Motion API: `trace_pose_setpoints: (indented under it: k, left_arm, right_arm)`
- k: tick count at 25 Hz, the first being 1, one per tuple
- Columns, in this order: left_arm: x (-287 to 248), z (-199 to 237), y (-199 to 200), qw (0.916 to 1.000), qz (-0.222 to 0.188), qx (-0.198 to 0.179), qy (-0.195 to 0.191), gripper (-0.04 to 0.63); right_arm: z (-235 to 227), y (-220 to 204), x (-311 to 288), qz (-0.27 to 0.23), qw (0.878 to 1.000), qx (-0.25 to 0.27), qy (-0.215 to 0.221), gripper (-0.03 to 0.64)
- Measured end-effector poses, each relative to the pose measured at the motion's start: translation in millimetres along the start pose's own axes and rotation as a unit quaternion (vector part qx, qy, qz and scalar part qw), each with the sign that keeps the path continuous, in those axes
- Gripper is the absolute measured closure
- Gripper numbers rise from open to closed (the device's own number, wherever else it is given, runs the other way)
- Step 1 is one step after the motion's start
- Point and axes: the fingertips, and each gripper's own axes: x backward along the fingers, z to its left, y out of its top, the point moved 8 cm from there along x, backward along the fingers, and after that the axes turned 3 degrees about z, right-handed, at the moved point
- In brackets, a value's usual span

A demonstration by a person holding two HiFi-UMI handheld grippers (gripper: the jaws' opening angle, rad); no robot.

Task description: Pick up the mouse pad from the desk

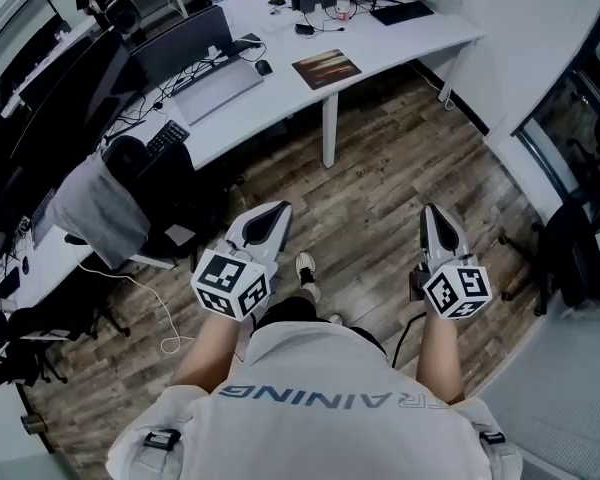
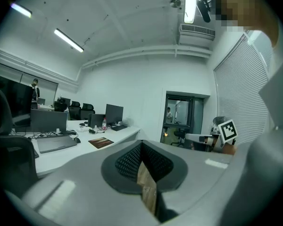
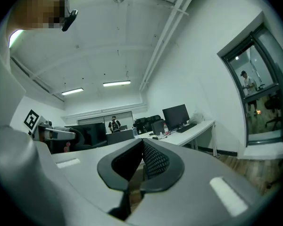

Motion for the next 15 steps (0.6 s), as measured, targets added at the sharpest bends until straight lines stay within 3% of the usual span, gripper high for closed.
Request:
trace_pose_setpoints:
  k: [9,15]
  left_arm:
    - [-91,33,18,0.9995,-0.003,0.009,-0.031,0.595]
    - [-142,80,34,0.9992,-0.008,0.017,-0.036,0.595]
  right_arm:
    - [-47,19,-44,0.018,0.998,0.015,-0.062,0.604]
    - [-58,40,-119,0.027,0.997,0.038,-0.053,0.604]
